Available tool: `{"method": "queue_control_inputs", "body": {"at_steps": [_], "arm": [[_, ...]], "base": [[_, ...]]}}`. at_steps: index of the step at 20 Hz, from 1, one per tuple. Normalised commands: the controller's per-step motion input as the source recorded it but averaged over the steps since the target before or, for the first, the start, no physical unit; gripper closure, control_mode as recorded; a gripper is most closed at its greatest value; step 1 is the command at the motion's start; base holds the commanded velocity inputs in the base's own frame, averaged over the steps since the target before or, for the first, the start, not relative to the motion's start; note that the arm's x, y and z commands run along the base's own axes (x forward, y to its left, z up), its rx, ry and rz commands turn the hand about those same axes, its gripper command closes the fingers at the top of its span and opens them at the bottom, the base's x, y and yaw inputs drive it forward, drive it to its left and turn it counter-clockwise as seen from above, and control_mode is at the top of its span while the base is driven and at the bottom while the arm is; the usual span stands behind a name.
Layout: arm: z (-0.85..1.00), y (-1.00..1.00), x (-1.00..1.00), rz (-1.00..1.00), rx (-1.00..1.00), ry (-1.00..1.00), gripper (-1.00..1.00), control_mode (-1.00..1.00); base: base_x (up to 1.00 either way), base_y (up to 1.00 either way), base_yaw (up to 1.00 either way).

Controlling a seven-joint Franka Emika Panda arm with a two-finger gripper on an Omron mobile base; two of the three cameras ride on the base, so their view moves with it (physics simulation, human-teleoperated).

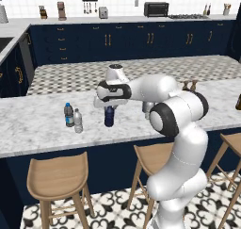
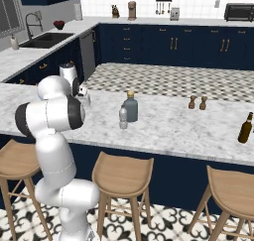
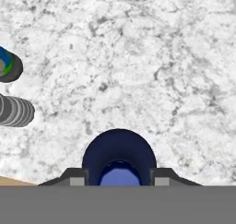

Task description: Move the plastic bottles in the middle to the plastics group, and the glass bottles in the middle to the glass group.

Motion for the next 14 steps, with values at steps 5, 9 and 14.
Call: {"method": "queue_control_inputs", "body": {"at_steps": [5, 9, 14], "arm": [[0.00, 0.52, -0.01, 0.24, 0.00, 0.00, 1.00, -1.00], [0.00, 0.51, -0.01, 0.22, 0.00, 0.00, 1.00, -1.00], [0.00, 0.50, -0.06, 0.20, 0.00, 0.00, 1.00, -1.00]], "base": [[0.00, 0.00, 0.00], [0.00, 0.00, 0.00], [0.00, 0.00, 0.00]]}}
